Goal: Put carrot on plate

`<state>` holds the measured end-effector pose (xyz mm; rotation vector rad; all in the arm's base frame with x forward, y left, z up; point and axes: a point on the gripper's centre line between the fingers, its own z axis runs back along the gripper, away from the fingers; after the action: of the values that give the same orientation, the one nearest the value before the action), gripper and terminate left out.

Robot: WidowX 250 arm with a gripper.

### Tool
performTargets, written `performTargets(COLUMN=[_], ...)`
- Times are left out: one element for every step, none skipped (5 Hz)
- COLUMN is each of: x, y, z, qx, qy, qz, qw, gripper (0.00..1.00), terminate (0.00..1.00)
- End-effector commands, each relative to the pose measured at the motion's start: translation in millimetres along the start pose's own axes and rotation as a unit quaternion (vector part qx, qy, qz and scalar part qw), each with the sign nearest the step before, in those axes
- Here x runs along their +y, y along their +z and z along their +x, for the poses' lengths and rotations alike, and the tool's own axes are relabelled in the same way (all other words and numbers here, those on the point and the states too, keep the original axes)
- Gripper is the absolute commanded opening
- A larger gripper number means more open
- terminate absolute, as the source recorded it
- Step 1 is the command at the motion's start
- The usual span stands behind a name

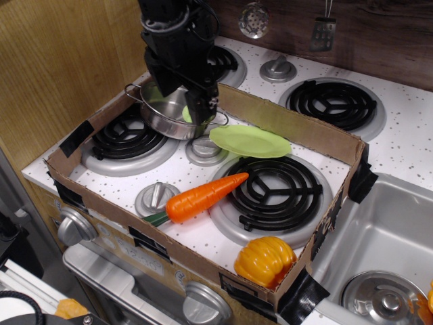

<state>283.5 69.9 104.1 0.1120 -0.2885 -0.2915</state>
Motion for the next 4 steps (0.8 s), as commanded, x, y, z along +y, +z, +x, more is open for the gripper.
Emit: performTargets(x=[-31,-45,-51,-51], y=[13,-2,-17,-29], z=[-16,-30,-38,-42], qx=[-0.053,-0.056,-0.032,-0.016], qy=[-0.033,-0.085,-0.11,-0.126], qz=[-0.012,-0.03,-0.04,-0.026], qw=[0.998,0.9943,0.9927,0.9916], gripper=[1.0,1.0,1.0,1.0], terminate=[0.0,0.0,0.0,0.0])
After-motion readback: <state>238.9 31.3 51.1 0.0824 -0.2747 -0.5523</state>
